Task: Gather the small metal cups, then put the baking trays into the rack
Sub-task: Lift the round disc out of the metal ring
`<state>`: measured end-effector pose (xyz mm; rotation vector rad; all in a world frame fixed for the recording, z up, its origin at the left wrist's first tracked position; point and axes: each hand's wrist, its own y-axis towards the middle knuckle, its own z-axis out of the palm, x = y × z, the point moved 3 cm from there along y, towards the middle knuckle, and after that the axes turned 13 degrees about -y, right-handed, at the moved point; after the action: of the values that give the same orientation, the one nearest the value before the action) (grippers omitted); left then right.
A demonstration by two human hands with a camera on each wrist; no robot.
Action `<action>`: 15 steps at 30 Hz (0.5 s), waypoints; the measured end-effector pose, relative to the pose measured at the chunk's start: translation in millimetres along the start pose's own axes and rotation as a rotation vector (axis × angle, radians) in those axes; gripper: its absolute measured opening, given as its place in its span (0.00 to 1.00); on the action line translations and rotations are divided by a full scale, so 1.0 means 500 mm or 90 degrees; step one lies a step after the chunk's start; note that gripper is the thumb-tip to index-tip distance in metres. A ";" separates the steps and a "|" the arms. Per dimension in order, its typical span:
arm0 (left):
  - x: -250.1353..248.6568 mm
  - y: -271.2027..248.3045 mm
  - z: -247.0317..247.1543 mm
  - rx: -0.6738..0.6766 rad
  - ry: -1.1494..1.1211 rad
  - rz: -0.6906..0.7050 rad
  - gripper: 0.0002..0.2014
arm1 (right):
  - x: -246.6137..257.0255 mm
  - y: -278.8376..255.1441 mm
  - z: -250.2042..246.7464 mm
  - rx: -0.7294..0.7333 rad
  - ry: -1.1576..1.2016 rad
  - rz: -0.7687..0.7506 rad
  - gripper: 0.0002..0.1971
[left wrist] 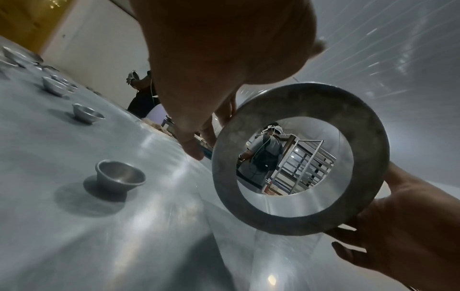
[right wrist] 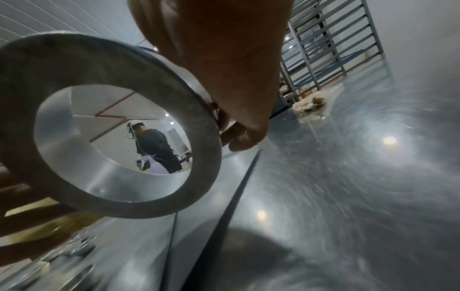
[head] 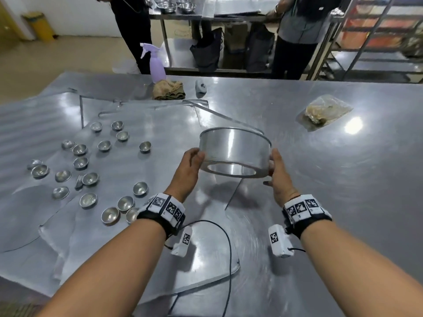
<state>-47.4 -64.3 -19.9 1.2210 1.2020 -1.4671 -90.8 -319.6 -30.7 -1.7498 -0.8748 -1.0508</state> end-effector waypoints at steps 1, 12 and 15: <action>0.013 -0.004 0.001 -0.010 0.025 -0.014 0.43 | -0.009 -0.005 -0.006 -0.002 0.001 0.008 0.48; 0.060 -0.044 0.007 0.116 -0.003 -0.073 0.27 | -0.087 -0.023 -0.025 0.001 -0.040 0.024 0.22; 0.083 -0.049 0.007 0.062 -0.018 -0.104 0.15 | -0.110 -0.033 -0.015 0.041 -0.071 0.020 0.21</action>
<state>-78.2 -64.9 -56.9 1.1844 1.2478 -1.6744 -128.6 -327.3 -73.6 -1.7762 -0.9362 -0.9027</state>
